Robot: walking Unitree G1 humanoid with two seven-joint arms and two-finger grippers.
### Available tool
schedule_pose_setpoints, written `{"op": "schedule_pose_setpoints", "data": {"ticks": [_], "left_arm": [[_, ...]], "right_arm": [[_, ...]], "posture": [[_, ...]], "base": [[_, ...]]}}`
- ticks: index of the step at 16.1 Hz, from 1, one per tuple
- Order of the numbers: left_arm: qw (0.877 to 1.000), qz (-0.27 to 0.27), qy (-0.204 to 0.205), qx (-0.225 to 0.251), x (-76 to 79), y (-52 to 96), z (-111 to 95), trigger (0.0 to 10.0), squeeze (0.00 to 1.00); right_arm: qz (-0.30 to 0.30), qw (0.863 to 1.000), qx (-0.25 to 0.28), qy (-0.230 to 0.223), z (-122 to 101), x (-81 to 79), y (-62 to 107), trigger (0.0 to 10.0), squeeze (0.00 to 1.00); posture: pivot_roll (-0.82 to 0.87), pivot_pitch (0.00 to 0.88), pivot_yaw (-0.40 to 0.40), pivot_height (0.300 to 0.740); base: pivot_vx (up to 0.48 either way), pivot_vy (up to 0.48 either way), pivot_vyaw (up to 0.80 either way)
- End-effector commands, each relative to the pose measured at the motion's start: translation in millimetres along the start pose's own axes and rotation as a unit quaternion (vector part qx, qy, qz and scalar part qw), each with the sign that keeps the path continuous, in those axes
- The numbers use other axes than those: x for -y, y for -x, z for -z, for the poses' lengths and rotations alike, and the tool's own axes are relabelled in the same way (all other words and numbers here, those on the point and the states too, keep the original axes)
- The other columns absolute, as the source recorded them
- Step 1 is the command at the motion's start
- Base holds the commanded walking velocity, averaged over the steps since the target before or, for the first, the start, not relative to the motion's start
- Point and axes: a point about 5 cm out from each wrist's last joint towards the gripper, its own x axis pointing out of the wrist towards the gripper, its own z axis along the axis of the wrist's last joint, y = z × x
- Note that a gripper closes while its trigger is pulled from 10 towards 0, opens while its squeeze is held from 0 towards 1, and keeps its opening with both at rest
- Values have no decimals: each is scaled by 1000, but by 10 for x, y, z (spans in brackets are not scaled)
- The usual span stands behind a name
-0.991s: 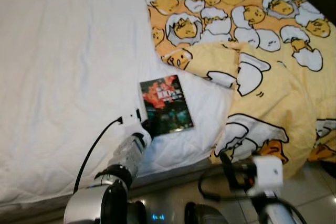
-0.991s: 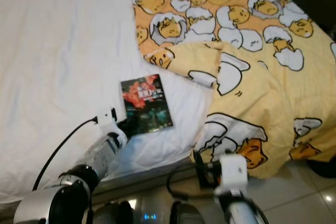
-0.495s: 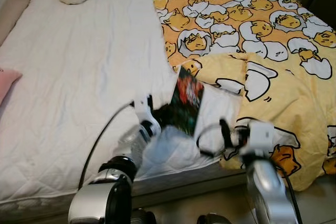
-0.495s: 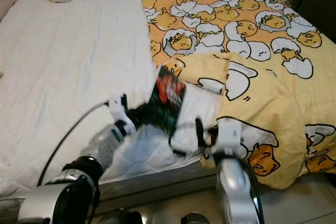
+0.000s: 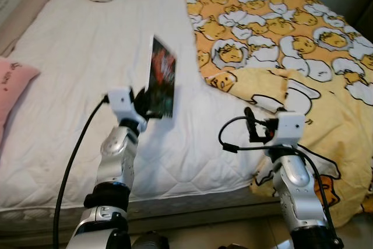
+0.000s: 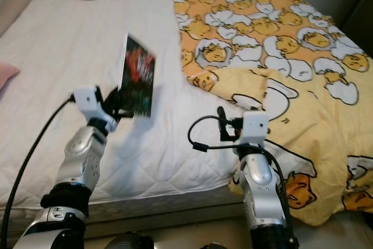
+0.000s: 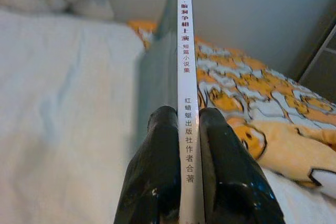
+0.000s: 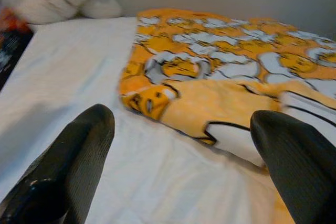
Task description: Clean up the room
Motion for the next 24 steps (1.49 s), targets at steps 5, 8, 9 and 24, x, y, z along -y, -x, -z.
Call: {"op": "schedule_pose_setpoints", "data": {"ticks": [5, 8, 9, 24], "left_arm": [[998, 2, -50, -23, 82, -116, 1, 10000, 0], [998, -22, -40, -32, 65, -111, 42, 10000, 0], [998, -28, -40, -30, 58, -111, 39, 10000, 0], [992, -47, -102, -52, 99, -37, 148, 10000, 0]], "right_arm": [[10, 1000, 23, -2, -43, 30, -110, 10000, 0], [6, 999, 29, -14, -55, 8, -97, 10000, 0], [2, 1000, 25, -16, -28, 0, -81, 10000, 0], [-42, 999, -14, -6, 155, -75, 24, 10000, 0]], "posture": [[6, 0, 15, 740], [2, 0, 15, 740], [4, 0, 13, 740], [28, 0, 2, 740]], "base": [[0, 480, 0], [0, 480, 0], [0, 480, 0], [0, 252, 306]]}}
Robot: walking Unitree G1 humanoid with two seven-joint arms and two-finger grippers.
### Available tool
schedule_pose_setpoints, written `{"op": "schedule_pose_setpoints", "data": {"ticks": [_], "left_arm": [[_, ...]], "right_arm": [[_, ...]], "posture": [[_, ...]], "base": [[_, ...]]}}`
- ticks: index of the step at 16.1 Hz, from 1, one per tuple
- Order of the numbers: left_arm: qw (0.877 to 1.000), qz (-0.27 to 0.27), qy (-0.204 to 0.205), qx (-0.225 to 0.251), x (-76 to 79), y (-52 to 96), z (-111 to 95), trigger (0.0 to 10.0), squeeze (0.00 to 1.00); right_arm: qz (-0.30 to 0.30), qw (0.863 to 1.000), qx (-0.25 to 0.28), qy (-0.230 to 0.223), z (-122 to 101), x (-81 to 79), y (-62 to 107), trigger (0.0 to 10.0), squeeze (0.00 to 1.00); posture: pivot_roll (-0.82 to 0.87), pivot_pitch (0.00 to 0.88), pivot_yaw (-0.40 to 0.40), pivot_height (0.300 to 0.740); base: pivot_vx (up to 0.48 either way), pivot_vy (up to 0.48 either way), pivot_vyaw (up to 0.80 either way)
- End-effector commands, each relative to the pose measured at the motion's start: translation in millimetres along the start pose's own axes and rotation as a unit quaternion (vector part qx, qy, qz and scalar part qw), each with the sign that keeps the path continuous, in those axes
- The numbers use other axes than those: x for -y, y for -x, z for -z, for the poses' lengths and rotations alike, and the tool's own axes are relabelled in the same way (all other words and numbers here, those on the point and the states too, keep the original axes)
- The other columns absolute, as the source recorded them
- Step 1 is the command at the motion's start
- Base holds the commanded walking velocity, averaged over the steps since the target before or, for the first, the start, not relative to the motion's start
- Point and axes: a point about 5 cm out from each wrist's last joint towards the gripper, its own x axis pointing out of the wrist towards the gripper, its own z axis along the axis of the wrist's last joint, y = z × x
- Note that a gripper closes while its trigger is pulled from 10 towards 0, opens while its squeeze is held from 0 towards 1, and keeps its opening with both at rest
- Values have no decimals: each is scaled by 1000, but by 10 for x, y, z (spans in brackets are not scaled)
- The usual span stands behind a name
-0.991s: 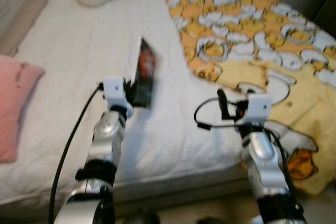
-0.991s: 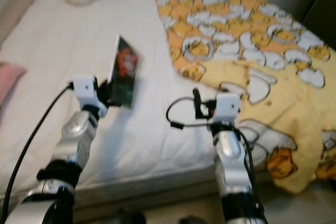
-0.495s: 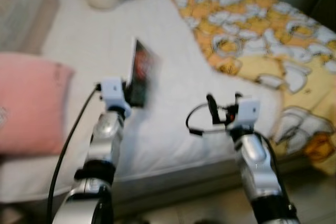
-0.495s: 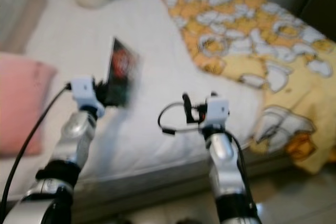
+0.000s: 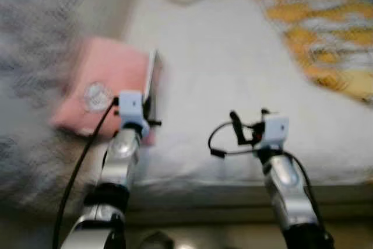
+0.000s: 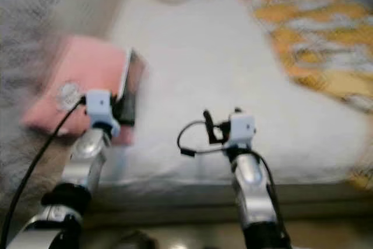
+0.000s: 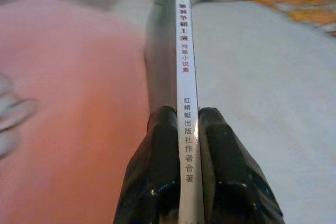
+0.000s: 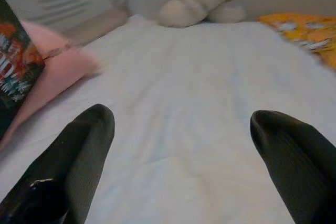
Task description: Clean up the room
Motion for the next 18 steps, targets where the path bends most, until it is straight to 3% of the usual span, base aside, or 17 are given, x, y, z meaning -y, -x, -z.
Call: {"op": "schedule_pose_setpoints", "data": {"ticks": [1, 4, 10, 14, 18], "left_arm": [[999, 23, -10, 31, 130, -44, -140, 10000, 0], [998, 36, -13, 42, 213, -69, -187, 10000, 0], [997, 67, 1, 47, 336, -94, -244, 10000, 0], [989, 123, 43, 63, 639, -33, -348, 10000, 0], [988, 135, 30, 65, 673, -49, -358, 10000, 0]], "right_arm": [[7, 1000, -5, -1, 18, 51, 37, 10000, 0], [31, 999, -11, -5, 40, 112, 51, 10000, 0], [35, 999, -14, -5, 70, 115, 96, 10000, 0], [34, 999, -15, -2, 76, 112, 122, 10000, 0], [27, 1000, -15, 2, 75, 99, 118, 10000, 0]], "posture": [[28, 0, 2, 740], [18, 0, 7, 740], [9, 0, 17, 740], [5, 0, 18, 740], [-4, 0, 19, 740]], "base": [[0, -428, 575], [85, -418, 354], [0, 0, 0], [0, 0, 0], [364, -310, 0]]}}
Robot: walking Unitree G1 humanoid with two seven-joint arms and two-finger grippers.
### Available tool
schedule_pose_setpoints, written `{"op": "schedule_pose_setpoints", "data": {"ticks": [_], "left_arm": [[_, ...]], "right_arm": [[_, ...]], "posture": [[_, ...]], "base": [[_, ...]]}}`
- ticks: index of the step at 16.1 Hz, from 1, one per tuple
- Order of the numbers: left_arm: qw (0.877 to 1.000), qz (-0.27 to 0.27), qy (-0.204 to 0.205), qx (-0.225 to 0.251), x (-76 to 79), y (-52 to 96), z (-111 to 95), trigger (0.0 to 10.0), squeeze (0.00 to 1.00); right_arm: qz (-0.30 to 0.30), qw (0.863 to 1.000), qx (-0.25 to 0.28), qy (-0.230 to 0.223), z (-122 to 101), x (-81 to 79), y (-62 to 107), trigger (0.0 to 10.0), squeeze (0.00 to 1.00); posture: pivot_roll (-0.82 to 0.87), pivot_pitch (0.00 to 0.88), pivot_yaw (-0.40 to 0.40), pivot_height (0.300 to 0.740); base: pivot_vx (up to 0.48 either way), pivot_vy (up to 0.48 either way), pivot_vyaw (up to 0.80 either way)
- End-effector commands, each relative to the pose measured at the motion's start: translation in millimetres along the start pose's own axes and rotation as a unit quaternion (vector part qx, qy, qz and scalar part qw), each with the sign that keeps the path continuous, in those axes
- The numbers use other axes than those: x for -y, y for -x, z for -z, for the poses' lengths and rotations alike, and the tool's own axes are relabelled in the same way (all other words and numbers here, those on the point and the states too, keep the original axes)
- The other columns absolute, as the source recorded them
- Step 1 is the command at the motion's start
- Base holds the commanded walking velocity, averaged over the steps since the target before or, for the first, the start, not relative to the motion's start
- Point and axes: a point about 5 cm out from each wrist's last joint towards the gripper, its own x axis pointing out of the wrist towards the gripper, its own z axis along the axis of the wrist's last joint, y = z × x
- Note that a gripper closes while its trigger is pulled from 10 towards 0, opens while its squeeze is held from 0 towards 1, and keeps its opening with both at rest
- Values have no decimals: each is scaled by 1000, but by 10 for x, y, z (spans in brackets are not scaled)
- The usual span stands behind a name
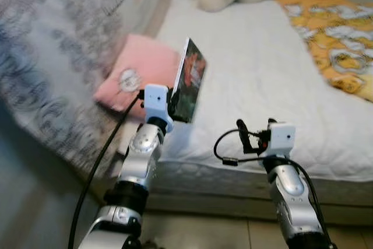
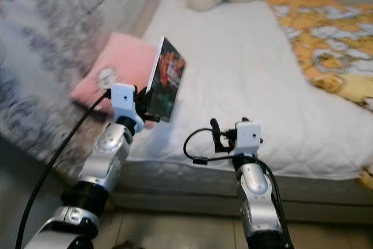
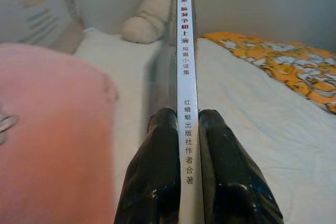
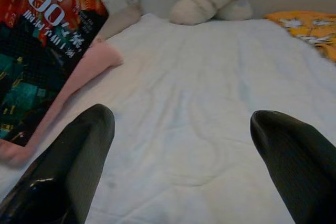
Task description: Clean up the room
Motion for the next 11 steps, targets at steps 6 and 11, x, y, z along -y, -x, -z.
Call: {"op": "schedule_pose_setpoints", "data": {"ticks": [6, 11], "left_arm": [[1000, 2, -5, 15, 21, -24, -47, 10000, 0], [999, -32, 10, 0, -156, -109, -70, 10000, 0]], "right_arm": [[-2, 1000, 0, 10, -10, 43, 29, 10000, 0], [-10, 1000, -2, 9, -21, 13, -5, 10000, 0]], "posture": [[-9, 0, 15, 740], [-2, 0, 5, 740]], "base": [[302, -261, 0], [277, 0, 0]]}}
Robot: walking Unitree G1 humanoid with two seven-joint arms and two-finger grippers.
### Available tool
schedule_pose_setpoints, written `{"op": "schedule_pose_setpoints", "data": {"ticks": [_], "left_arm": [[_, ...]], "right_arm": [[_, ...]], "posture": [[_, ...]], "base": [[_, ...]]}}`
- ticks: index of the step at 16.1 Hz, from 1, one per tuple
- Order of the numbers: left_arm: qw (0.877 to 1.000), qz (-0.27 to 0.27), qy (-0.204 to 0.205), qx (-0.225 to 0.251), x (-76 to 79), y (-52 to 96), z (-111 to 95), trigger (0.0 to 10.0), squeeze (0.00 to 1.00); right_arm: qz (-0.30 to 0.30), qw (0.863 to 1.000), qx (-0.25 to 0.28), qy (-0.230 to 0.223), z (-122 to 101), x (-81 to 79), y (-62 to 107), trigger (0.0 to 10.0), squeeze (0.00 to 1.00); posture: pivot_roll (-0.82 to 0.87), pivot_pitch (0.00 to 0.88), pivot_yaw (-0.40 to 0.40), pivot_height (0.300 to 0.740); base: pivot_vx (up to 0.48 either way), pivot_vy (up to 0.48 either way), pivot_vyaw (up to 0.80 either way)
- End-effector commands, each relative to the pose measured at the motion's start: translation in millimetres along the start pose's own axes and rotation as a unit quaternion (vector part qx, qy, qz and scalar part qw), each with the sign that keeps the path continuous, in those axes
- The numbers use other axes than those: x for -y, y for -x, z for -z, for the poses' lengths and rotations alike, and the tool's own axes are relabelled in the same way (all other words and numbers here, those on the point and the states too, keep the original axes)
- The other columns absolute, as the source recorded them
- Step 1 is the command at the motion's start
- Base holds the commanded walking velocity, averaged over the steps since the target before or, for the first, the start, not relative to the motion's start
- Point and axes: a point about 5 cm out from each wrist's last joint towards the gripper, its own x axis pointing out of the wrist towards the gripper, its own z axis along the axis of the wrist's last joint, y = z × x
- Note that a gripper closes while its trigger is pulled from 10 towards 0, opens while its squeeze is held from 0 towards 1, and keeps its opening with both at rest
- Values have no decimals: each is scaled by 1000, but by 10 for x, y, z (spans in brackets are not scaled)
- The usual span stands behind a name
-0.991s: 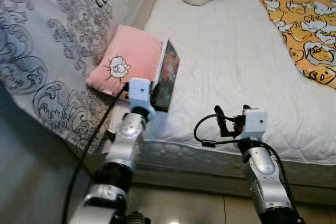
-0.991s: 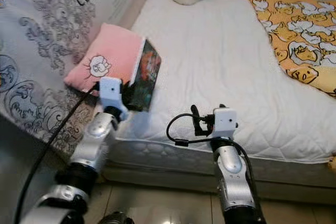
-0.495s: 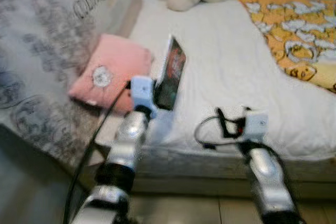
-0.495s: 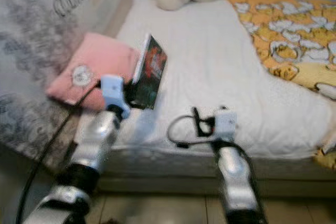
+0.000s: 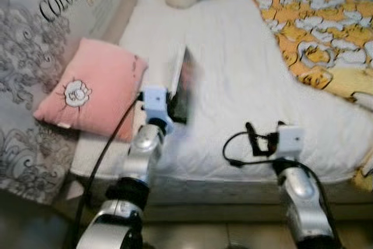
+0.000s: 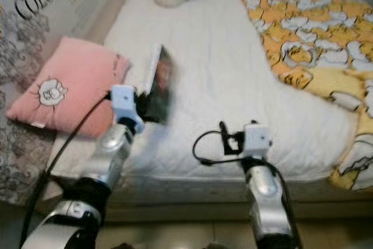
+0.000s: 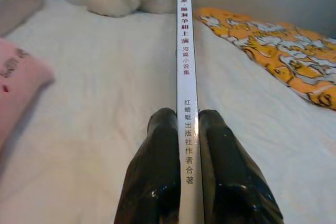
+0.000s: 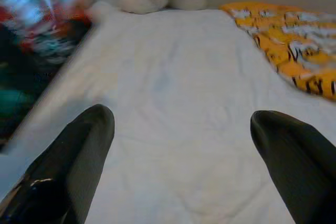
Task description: Clean up the room
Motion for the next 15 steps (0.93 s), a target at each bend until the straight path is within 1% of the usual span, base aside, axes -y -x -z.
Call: {"op": "schedule_pose_setpoints", "data": {"ticks": [1, 2, 4, 6, 7, 9, 10, 11, 12, 13, 14, 15], "left_arm": [[999, -9, -5, 39, -70, -55, -198, 10000, 0], [999, -7, -6, 39, -59, -65, -204, 10000, 0], [999, 8, -6, 36, 15, -104, -201, 10000, 0], [999, 30, 0, 30, 132, -150, -190, 10000, 0], [999, 43, 6, 23, 272, -208, -191, 10000, 0], [999, 37, 22, 4, 350, -268, -180, 10000, 0], [994, 2, 97, -42, 331, -331, -107, 10000, 0], [989, -15, 133, -65, 289, -327, -44, 10000, 0], [956, -46, 259, -127, 223, -256, 186, 10000, 0], [941, -68, 298, -147, 189, -191, 316, 10000, 0], [926, -99, 319, -175, 109, -74, 508, 10000, 0], [919, -129, 316, -197, 23, 40, 665, 10000, 0]], "right_arm": [[-16, 1000, 10, -5, -58, -95, -54, 10000, 0], [-17, 1000, 10, -5, -61, -93, -55, 10000, 0], [-18, 1000, 10, -4, -62, -91, -57, 10000, 0], [-21, 1000, 8, -3, -56, -104, -54, 10000, 0], [-24, 1000, 5, -4, -47, -124, -35, 10000, 0], [-28, 1000, 2, -4, -39, -139, -17, 10000, 0], [-37, 999, -3, 2, -38, -150, 62, 10000, 0], [-40, 999, -7, 4, -35, -146, 92, 10000, 0], [-45, 999, -17, 11, -34, -111, 181, 10000, 0], [-50, 998, -22, 18, -43, -84, 255, 10000, 0], [-58, 997, -32, 25, -38, -82, 328, 10000, 0], [-64, 997, -42, 29, -39, -70, 435, 10000, 0]], "posture": [[-2, 0, 5, 740], [-2, 0, 4, 740], [-1, 0, 1, 740], [-5, 0, -1, 740], [-15, 0, -5, 740], [-21, 0, -6, 740], [-59, 0, -11, 740], [-75, 0, -18, 740], [-114, 0, -36, 740], [-154, 0, -52, 740], [-175, 0, -64, 740], [-212, 24, -85, 740]], "base": [[480, 0, 0], [480, 0, 0], [480, 0, 0], [480, 0, 0], [480, 0, 0], [0, 0, 0], [0, 0, 0], [0, 0, 0], [0, 0, 0], [0, 0, 0], [0, 0, 0], [0, 0, 0]]}}
